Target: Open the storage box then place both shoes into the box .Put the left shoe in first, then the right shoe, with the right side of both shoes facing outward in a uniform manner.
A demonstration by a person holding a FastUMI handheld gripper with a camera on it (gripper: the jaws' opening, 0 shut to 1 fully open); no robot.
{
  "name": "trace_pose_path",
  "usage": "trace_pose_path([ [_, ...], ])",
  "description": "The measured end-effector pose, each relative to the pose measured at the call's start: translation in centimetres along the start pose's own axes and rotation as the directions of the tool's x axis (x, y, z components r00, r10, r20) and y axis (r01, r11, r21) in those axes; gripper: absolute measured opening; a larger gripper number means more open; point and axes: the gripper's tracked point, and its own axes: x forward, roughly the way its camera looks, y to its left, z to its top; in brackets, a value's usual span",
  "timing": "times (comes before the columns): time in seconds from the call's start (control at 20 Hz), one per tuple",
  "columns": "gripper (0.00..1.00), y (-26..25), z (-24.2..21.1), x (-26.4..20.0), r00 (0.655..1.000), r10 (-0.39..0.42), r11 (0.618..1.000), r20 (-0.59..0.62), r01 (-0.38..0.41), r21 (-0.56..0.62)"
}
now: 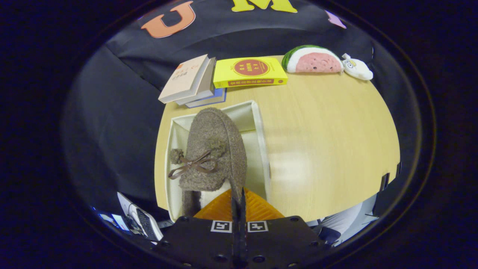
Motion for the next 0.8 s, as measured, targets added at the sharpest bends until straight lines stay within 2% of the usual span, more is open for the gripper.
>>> trace_pose_path([
  [0.1, 0.01, -0.2, 0.2, 1.2, 0.998, -0.050, 0.999, 0.037, 0.049, 0.019],
  [0.2, 0.00, -0.1, 0.1, 2.3, 0.993, -0.103, 0.994, 0.065, 0.105, -0.025],
  [0.5, 0.01, -0.8, -0.8, 3.6, 0.976, -0.189, 0.981, 0.112, 0.194, -0.032],
  [0.75, 0.03, -0.9, -0.4, 3.5, 0.972, -0.180, 0.982, 0.149, 0.186, -0.029],
  [0.8, 0.08, -0.9, -0.1, 3.6, 0.972, -0.170, 0.984, 0.161, 0.177, -0.028],
])
